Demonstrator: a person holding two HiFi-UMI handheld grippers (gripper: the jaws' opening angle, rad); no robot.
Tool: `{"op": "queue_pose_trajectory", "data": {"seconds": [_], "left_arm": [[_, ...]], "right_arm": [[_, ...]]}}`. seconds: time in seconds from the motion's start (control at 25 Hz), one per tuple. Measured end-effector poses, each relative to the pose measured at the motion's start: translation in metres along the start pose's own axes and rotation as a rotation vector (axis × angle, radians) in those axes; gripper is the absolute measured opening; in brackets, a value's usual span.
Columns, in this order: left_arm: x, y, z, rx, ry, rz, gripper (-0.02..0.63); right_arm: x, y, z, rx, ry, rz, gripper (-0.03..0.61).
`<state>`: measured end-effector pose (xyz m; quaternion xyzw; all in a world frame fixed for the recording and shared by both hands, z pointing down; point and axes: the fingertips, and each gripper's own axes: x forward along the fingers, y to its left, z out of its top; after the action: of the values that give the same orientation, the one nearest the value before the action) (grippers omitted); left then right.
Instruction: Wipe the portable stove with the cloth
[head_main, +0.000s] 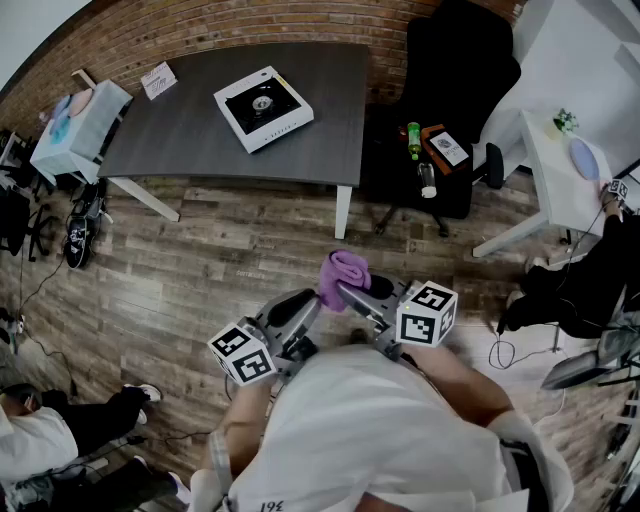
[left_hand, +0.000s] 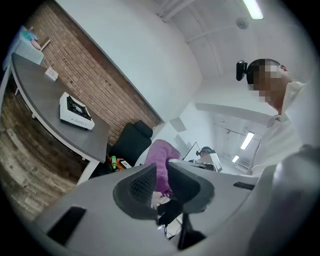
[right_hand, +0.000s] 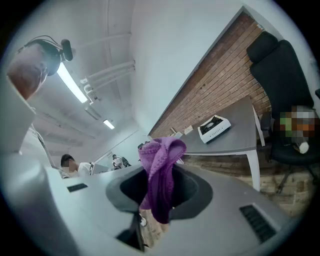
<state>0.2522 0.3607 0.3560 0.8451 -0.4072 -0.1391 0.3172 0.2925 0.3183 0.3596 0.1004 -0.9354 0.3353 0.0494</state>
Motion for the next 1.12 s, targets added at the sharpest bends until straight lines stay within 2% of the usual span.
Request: {"op": "queue_pose_trajectory", "data": {"seconds": [0.56, 0.84, 1.12], "left_arm": [[0.005, -0.004, -0.006, 0.009, -0.019, 0.047, 0.067], [0.018, -0.008, -0.013, -0.004, -0.027, 0.063, 0.067], [0.043, -0.013, -0.019, -0.01, -0.041, 0.08, 0.067]], "right_arm": [[-0.005, -0.005, -0.003, 0.011, 0.021, 0.037, 0.112], [-0.016, -0.012, -0.003, 0.01, 0.032, 0.06, 0.112], [-0.039, -0.032, 0.009, 0.05, 0.005, 0.088, 0.112]]}}
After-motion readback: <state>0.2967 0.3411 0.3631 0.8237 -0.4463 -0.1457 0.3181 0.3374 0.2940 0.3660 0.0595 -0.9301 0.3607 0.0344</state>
